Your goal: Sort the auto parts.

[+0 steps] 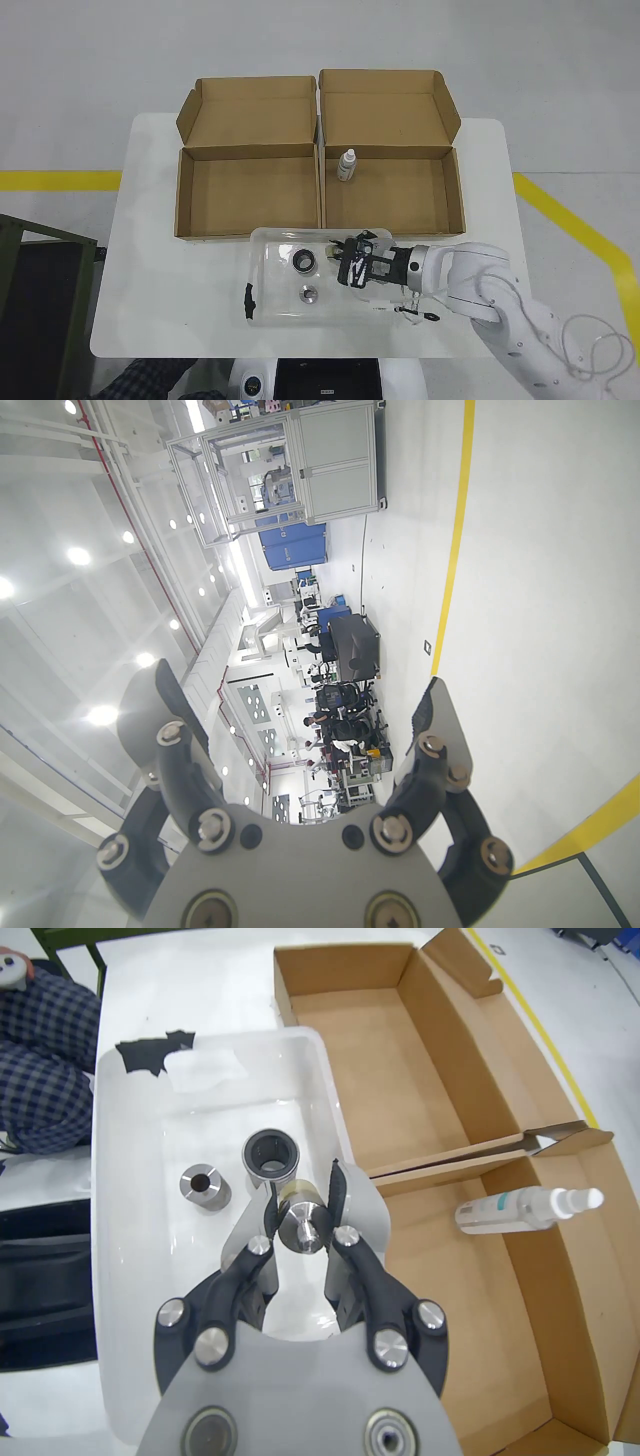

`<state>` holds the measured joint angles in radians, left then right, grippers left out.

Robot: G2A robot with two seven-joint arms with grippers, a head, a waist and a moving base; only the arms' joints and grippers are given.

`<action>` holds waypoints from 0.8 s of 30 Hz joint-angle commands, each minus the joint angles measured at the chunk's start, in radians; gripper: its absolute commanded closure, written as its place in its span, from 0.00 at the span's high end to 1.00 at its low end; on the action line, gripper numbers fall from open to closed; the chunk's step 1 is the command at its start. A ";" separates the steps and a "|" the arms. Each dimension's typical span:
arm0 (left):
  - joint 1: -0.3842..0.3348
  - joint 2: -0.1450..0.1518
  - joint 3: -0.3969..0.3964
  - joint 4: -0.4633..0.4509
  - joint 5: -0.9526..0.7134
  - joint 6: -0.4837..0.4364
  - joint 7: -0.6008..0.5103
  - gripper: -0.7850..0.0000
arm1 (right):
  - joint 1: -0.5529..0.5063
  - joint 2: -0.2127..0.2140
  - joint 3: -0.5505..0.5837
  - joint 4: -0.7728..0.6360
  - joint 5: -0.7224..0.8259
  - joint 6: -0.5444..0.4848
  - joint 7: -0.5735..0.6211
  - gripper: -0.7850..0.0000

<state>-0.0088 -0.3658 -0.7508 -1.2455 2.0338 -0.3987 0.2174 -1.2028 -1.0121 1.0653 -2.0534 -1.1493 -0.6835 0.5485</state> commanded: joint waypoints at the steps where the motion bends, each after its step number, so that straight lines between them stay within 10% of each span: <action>1: 0.000 0.000 0.000 0.000 0.000 0.000 0.000 1.00 | 0.000 0.000 0.012 -0.005 0.009 0.008 -0.037 0.00; 24: 0.000 0.000 0.000 0.000 0.000 0.000 0.000 1.00 | -0.027 0.000 0.102 -0.028 0.009 -0.020 -0.353 0.00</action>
<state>-0.0088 -0.3658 -0.7508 -1.2455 2.0338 -0.3987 0.2174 -1.2286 -1.0124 1.1659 -2.0822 -1.1391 -0.7032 0.2023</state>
